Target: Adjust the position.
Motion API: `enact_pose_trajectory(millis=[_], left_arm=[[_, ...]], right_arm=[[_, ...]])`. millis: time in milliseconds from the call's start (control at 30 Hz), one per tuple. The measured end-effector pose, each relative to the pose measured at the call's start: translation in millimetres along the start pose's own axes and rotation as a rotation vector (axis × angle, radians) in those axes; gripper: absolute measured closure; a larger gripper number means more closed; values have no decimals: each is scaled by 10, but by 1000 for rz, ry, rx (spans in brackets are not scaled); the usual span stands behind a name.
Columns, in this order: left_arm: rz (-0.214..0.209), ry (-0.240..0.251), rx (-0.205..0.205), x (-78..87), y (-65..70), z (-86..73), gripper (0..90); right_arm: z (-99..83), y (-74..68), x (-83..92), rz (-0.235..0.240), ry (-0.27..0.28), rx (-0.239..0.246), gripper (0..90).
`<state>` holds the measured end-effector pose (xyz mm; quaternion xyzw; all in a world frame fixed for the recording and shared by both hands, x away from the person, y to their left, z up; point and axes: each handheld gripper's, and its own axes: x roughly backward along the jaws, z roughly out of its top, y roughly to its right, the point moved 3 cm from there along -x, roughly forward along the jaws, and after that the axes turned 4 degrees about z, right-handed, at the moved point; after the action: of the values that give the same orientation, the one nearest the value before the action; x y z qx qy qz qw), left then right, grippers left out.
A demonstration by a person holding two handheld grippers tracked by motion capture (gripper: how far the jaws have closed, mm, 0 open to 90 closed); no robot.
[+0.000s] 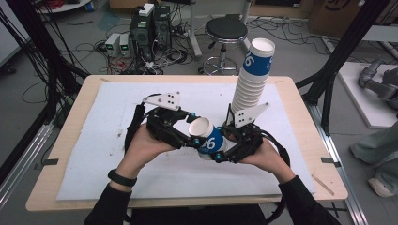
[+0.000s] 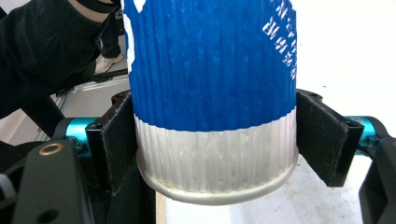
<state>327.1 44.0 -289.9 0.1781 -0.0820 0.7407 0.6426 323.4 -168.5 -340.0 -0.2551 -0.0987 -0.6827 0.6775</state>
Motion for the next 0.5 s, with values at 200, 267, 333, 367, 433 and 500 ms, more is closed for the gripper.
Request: enact_pose_trajectory(millis=[200, 267, 333, 367, 433, 500], left_arm=[[-42, 190, 36, 80, -61, 5, 294], [-42, 247, 53, 105, -83, -2, 295], [-37, 281, 56, 117, -85, -7, 296], [-35, 292, 57, 119, -82, -5, 296], [-41, 311, 63, 118, -74, -1, 296], [-31, 320, 57, 122, -68, 3, 296]], right_arm=[[51, -2, 90, 8, 126, -17, 173], [75, -1, 144, 11, 195, -29, 173], [89, 0, 175, 1, 233, -33, 171], [94, -1, 181, -7, 246, -33, 169], [100, 1, 180, 4, 272, -39, 166], [104, 0, 173, 16, 285, -52, 161]])
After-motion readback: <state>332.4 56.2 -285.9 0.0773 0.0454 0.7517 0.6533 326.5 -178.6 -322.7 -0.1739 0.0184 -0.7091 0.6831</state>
